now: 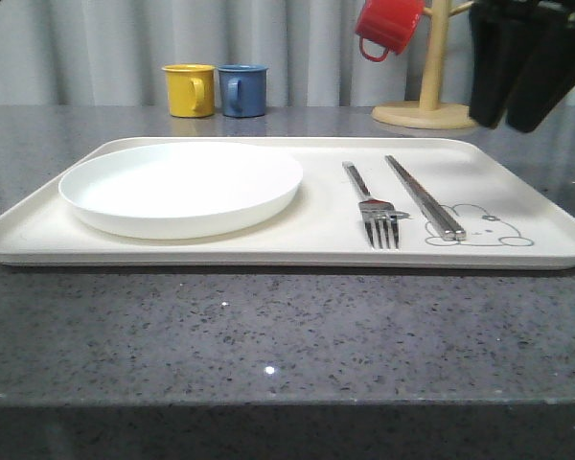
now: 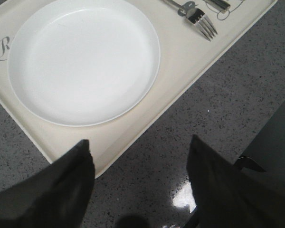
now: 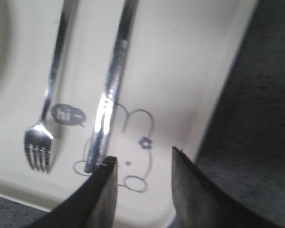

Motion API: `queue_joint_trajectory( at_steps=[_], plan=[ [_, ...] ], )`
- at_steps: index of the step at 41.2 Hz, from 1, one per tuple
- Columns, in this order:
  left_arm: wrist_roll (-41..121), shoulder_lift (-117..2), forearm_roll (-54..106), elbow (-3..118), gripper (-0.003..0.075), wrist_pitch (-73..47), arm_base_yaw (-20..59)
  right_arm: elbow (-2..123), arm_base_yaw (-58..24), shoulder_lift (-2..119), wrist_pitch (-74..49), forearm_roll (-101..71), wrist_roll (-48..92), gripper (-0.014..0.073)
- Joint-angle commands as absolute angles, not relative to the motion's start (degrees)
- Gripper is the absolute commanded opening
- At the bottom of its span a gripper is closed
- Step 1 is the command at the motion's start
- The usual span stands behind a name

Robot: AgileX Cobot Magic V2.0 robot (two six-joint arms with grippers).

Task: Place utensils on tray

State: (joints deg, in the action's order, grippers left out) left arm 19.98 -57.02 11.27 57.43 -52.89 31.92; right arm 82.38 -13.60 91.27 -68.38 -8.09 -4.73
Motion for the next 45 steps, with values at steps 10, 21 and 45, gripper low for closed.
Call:
queue_joint_trajectory(
  at_steps=[10,21,45],
  plan=[
    [19.29,-56.58,12.18,58.95,0.0421,-49.79,31.89,84.06,2.49,85.98,-69.00,-1.13,-2.47,0.0309],
    [19.29,-56.58,12.18,58.95,0.0421,-49.79,31.89,84.06,12.65,90.81,-64.60,-1.13,-0.47,0.0309],
    [19.29,-56.58,12.18,58.95,0.0421,-49.79,31.89,84.06,13.26,101.00,-58.37,2.30,0.00,0.0309]
  ],
)
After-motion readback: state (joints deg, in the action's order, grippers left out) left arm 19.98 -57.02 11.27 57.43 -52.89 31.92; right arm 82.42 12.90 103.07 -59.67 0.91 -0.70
